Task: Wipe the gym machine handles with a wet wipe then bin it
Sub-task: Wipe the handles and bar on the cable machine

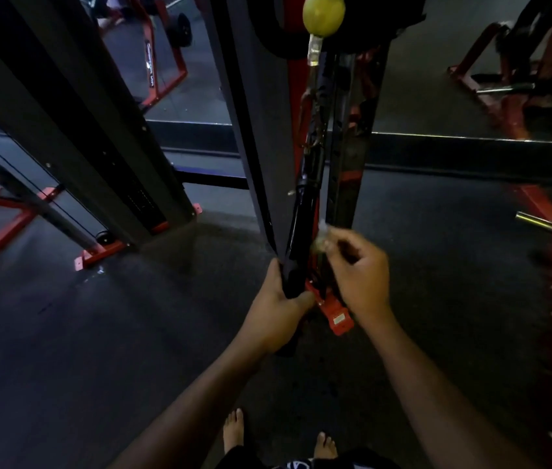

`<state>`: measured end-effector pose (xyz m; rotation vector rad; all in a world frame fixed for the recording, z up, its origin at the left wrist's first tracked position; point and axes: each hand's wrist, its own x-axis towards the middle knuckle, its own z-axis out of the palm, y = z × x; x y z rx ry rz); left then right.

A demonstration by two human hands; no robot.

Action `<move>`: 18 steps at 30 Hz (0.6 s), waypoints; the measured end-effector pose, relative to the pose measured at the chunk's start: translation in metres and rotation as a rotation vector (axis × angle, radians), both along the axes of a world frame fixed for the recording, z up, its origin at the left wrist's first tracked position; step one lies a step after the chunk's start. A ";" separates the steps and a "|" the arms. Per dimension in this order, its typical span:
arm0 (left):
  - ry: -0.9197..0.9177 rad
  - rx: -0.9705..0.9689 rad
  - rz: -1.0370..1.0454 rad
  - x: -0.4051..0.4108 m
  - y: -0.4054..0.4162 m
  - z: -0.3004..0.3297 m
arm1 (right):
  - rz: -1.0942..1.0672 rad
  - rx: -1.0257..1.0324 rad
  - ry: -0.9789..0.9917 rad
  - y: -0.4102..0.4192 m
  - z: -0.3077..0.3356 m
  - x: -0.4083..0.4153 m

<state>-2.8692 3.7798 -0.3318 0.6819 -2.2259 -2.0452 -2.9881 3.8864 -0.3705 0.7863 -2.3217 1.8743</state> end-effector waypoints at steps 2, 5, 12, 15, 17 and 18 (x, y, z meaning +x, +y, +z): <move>-0.016 0.013 0.006 -0.001 0.003 0.000 | -0.101 -0.066 -0.014 -0.011 0.008 -0.018; -0.016 0.018 0.005 -0.002 0.005 -0.003 | -0.156 -0.091 0.024 -0.033 0.017 -0.026; 0.002 0.013 -0.027 0.000 -0.006 -0.003 | -0.098 0.042 0.218 -0.022 0.000 0.012; 0.004 0.012 -0.056 0.001 -0.011 -0.002 | 0.021 0.095 0.224 -0.006 -0.005 0.023; -0.008 0.041 -0.071 0.000 -0.014 -0.005 | 0.051 0.115 0.200 0.003 -0.001 0.014; -0.022 0.066 -0.075 0.000 -0.014 -0.005 | 0.020 0.117 0.184 0.004 0.003 0.005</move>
